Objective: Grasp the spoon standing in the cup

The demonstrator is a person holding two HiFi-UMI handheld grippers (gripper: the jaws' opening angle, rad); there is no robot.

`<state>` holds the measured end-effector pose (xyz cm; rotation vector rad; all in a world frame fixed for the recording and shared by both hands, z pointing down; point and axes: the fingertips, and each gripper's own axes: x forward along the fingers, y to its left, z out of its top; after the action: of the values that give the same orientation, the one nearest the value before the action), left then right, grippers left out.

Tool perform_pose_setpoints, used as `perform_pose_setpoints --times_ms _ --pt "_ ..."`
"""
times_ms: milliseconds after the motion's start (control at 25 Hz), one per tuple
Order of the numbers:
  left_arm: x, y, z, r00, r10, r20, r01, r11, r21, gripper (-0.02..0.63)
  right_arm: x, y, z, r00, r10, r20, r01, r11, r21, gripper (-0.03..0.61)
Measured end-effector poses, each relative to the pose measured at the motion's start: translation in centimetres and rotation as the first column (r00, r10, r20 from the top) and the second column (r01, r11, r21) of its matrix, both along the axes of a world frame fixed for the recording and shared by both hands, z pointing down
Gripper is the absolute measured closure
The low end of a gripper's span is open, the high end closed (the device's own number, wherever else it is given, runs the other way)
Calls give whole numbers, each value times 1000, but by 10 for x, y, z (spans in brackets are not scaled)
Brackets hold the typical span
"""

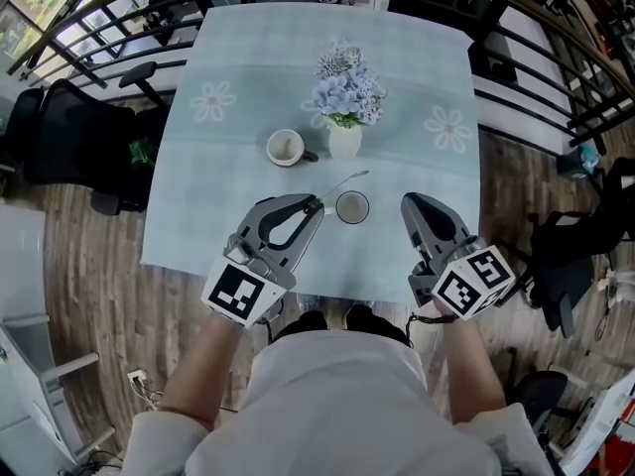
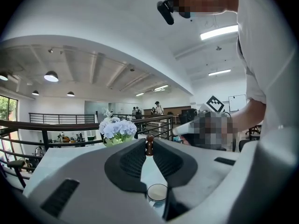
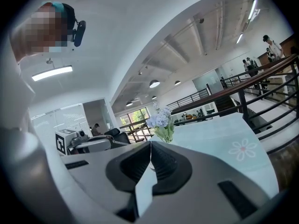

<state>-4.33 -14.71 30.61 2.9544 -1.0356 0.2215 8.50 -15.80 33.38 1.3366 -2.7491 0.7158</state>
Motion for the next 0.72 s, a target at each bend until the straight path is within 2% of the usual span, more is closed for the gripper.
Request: perform_pose_setpoints --times_ms 720 --pt "-13 0 -2 997 -53 -57 51 998 -42 555 -6 3 -19 999 -29 -32 30 999 45 557"
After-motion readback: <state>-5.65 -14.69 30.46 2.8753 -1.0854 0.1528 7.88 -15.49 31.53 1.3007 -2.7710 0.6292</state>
